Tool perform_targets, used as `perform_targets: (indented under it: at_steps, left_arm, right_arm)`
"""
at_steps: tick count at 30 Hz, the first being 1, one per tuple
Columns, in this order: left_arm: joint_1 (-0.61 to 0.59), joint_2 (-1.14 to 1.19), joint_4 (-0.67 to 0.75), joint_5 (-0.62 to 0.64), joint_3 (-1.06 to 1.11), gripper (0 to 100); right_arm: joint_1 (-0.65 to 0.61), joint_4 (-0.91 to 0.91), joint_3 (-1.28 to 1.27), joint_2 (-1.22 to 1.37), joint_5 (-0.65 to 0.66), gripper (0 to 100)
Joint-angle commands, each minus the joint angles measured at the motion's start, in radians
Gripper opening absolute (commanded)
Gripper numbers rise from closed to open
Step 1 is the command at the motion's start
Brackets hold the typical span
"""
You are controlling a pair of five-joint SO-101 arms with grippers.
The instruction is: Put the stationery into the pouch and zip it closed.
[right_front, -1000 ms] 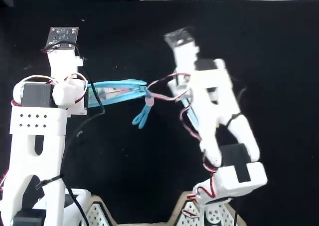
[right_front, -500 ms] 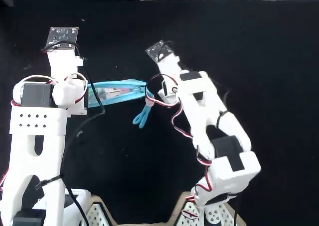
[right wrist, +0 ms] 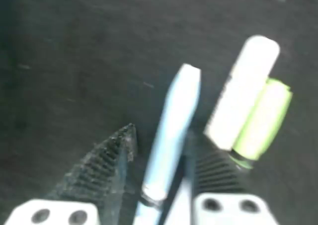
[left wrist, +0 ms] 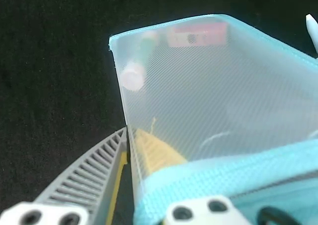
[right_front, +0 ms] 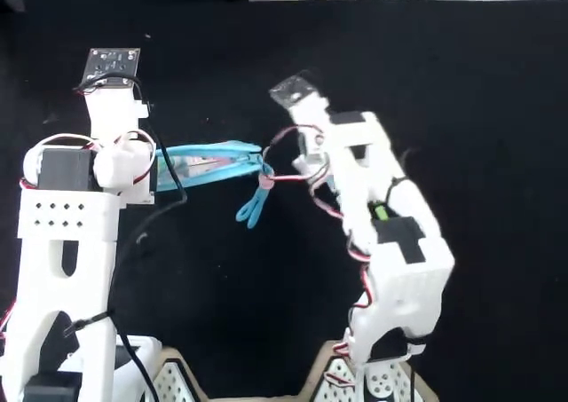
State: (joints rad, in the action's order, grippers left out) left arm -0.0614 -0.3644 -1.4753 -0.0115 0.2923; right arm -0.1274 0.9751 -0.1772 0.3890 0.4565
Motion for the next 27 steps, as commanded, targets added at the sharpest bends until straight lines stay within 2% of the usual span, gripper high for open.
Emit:
perform_targets:
  at_steps: [1,6,11,15,22,27]
  left_arm:
    - [-0.001,0.035,0.008,0.011,0.068,3]
    - [-0.001,0.037,0.008,0.011,0.067,3]
    - [-0.001,0.038,0.009,0.011,0.067,3]
    - [-0.001,0.038,0.009,0.011,0.067,3]
    - [0.001,0.038,0.009,0.011,0.067,3]
    - [0.001,0.038,0.009,0.011,0.067,3]
  right_arm:
    - [0.098,0.064,0.045,-0.013,0.005,2.3]
    - [0.092,0.144,-0.073,-0.085,0.006,1.1]
    - [0.035,0.143,-0.262,-0.223,0.005,1.1]
    - [0.048,0.143,-0.351,-0.289,0.005,2.2]
    - [0.034,0.157,-0.329,-0.309,-0.075,24.3]
    - [-0.002,0.218,-0.209,-0.302,-0.155,20.3]
